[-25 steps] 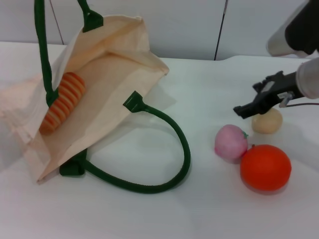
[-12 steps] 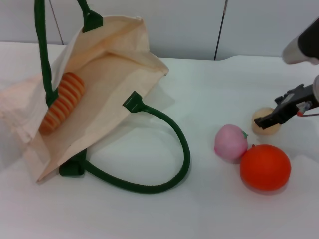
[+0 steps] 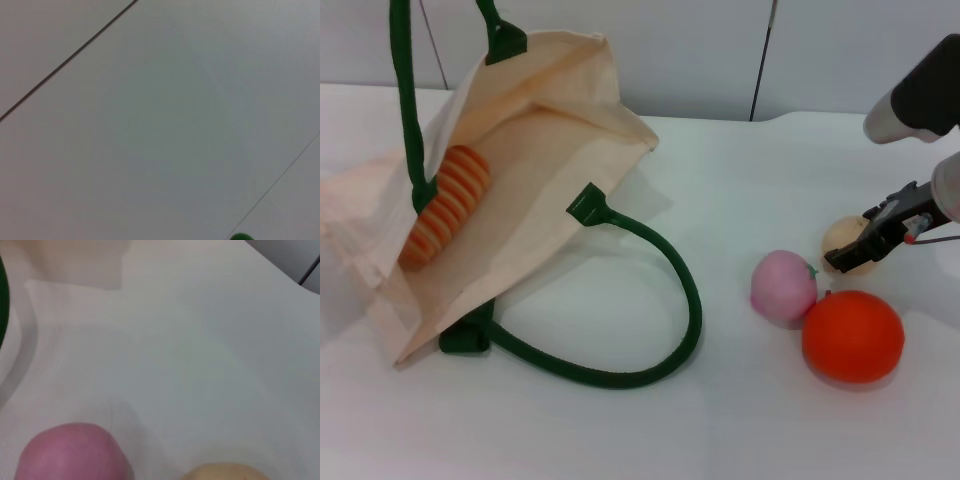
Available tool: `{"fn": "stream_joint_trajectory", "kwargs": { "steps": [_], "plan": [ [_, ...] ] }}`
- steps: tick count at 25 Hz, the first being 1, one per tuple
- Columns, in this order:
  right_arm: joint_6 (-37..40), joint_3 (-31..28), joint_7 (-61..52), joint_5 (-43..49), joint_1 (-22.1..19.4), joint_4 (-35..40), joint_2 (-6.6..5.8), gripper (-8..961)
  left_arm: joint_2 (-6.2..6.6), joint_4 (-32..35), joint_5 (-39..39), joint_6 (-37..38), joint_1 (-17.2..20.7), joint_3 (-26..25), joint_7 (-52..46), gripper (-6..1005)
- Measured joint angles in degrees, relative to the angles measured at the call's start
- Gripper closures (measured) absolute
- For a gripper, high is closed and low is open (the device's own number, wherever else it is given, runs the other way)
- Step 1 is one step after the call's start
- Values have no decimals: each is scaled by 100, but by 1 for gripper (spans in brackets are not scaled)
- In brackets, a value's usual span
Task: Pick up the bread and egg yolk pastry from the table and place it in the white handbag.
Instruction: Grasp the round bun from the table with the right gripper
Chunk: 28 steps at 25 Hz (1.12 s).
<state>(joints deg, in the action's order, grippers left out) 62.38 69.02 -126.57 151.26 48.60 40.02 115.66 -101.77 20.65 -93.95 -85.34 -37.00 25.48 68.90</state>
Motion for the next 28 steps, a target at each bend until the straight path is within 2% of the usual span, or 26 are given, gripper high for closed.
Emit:
{"fn": "stream_joint_trajectory", "kwargs": {
  "steps": [28],
  "plan": [
    [115,-12,-6,199,-28,162,12,270,0,0,-1,0,17,1,0,787]
  ]
}}
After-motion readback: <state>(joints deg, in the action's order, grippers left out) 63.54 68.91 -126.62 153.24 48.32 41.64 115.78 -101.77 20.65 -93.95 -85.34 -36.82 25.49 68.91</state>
